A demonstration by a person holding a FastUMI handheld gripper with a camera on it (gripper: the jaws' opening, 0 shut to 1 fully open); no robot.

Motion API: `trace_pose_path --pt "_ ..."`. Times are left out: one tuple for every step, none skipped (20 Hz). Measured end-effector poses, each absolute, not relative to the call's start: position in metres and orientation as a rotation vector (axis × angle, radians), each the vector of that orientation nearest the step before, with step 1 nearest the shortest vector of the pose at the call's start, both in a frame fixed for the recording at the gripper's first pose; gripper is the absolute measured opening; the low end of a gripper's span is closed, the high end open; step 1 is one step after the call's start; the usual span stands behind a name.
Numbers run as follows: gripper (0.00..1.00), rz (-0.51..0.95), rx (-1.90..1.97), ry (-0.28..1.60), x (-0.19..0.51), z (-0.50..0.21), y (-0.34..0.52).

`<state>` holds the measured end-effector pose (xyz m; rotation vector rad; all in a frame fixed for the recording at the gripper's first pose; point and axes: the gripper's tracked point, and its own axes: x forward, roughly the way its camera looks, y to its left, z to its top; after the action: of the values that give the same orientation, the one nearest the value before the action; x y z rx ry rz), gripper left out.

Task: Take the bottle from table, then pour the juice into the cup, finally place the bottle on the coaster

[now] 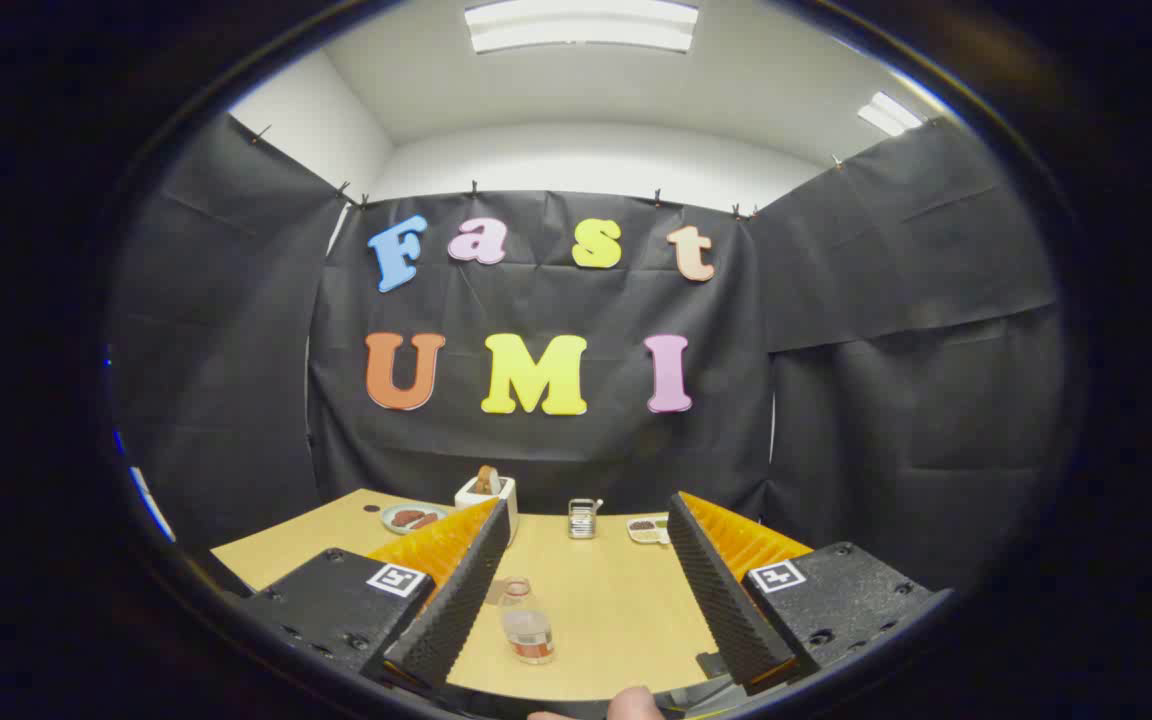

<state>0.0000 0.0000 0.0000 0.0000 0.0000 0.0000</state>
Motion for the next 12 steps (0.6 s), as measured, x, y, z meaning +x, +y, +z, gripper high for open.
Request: trace_pose_path --pt "1.0 -0.001 -0.001 0.001 -0.0002 -0.0008 0.0001" --pt "1.0 0.0 0.001 0.003 -0.0003 -0.0025 0.0005" --pt "1.0 -0.002 0.004 0.006 -0.0005 -0.0031 0.0001" --pt "1.0 -0.003 0.005 0.01 -0.0001 -0.0055 -0.0018" --pt "1.0 -0.004 0.009 0.014 -0.0007 -0.006 -0.0025" --pt "1.0 -0.005 0.012 0.017 -0.0009 -0.0067 -0.0031" --pt "1.0 -0.004 0.013 0.018 -0.0008 -0.0063 -0.0024" --pt "1.0 -0.003 0.012 0.018 -0.0012 -0.0066 -0.0027" --pt "1.0 -0.001 0.009 0.019 -0.0016 -0.0066 -0.002" --pt "1.0 0.003 0.007 0.021 -0.0021 -0.0078 -0.0007" --pt "1.0 0.008 0.006 0.021 -0.0022 -0.0073 0.0012" --pt "1.0 0.012 0.005 0.021 -0.0013 -0.008 0.0029"
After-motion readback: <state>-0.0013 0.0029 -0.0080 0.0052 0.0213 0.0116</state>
